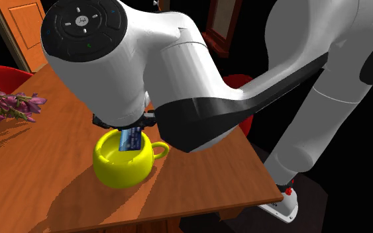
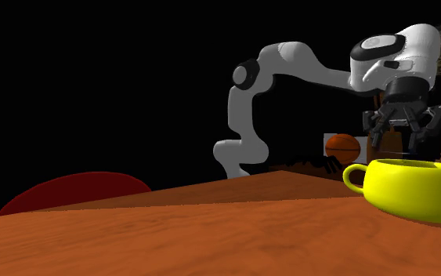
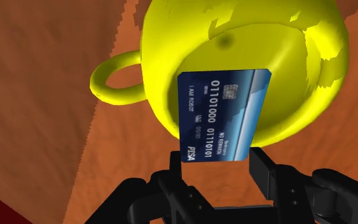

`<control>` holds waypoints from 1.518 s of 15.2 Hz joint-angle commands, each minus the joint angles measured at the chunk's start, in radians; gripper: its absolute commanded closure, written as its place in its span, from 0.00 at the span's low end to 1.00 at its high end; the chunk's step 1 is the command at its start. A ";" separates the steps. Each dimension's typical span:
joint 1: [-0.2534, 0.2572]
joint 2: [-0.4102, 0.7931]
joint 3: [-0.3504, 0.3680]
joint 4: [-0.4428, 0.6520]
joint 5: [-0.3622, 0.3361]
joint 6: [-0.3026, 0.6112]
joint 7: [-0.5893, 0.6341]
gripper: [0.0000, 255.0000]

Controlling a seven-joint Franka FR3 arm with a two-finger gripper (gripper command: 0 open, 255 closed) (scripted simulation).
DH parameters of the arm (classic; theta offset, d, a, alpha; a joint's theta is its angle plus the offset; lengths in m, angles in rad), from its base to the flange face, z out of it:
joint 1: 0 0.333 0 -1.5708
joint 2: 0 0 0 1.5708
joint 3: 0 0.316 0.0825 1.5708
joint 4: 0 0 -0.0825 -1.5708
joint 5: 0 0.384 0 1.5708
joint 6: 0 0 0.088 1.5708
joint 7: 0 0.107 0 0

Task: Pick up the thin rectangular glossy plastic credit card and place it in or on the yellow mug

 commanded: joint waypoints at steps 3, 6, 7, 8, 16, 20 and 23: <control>0.001 0.011 -0.001 -0.041 -0.013 0.036 0.029 1.00; 0.001 0.011 -0.001 -0.041 -0.013 0.036 0.029 1.00; 0.001 0.011 -0.001 -0.041 -0.013 0.036 0.029 1.00; 0.001 0.011 -0.001 -0.041 -0.013 0.036 0.029 1.00; 0.001 0.011 -0.001 -0.041 -0.013 0.036 0.029 0.00; 0.047 0.033 0.027 0.077 -0.014 -0.094 0.028 0.00; 0.047 0.033 0.027 0.077 -0.014 -0.093 0.028 0.00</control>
